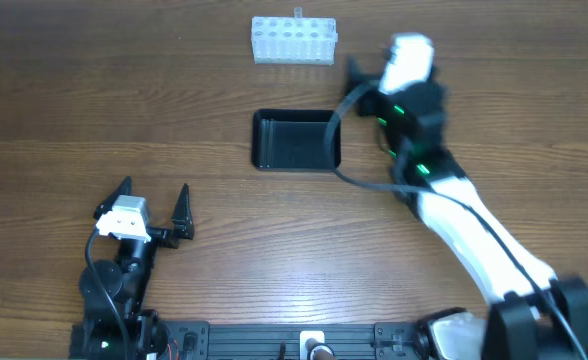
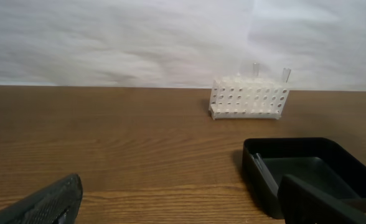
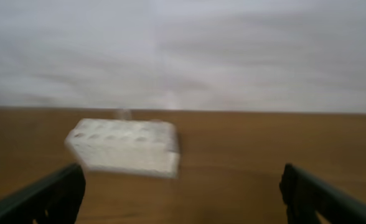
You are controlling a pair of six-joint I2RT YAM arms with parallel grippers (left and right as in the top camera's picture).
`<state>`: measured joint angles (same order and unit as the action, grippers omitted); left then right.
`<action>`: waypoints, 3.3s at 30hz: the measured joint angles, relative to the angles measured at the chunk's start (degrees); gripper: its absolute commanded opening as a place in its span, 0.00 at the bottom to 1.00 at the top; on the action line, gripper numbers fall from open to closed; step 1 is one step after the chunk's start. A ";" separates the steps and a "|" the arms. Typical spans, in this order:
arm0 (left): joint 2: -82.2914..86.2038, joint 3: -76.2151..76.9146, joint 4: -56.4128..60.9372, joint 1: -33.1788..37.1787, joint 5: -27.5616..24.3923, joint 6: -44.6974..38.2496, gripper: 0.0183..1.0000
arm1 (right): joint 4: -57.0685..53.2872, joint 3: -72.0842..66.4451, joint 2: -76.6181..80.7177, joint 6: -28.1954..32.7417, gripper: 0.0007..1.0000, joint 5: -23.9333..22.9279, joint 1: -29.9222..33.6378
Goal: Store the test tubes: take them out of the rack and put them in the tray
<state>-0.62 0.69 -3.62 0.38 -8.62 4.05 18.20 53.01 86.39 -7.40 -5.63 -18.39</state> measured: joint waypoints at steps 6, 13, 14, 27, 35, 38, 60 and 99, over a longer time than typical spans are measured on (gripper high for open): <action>0.00 0.00 0.00 0.00 0.00 0.00 1.00 | -13.33 18.47 15.02 -2.25 0.99 -5.14 -6.99; 0.00 0.00 0.00 0.00 0.00 0.00 1.00 | -24.72 38.14 29.07 -5.14 0.99 -9.94 -9.90; 0.00 0.00 0.00 0.00 0.00 0.00 1.00 | -25.44 40.81 31.06 -5.81 0.99 -10.23 -9.92; 0.00 0.00 0.00 0.00 0.00 0.00 1.00 | -27.54 56.48 46.10 -7.39 0.97 -13.46 -9.88; 0.00 0.00 0.00 0.00 0.00 0.00 1.00 | -24.63 59.71 51.65 -7.39 0.94 -17.05 -9.88; 0.00 0.00 0.00 0.00 0.00 0.00 1.00 | -23.78 59.71 52.28 -7.34 0.90 -17.88 -9.81; 0.00 0.00 0.00 0.00 0.00 0.00 1.00 | -23.82 59.71 52.33 -5.62 0.50 -20.46 -8.94; 0.00 0.00 0.00 0.00 0.00 0.00 1.00 | -24.72 60.50 52.54 -4.85 0.11 -20.46 -8.70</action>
<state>-0.62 0.69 -3.62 0.38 -8.62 4.05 -6.52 113.51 138.93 -12.25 -26.09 -27.09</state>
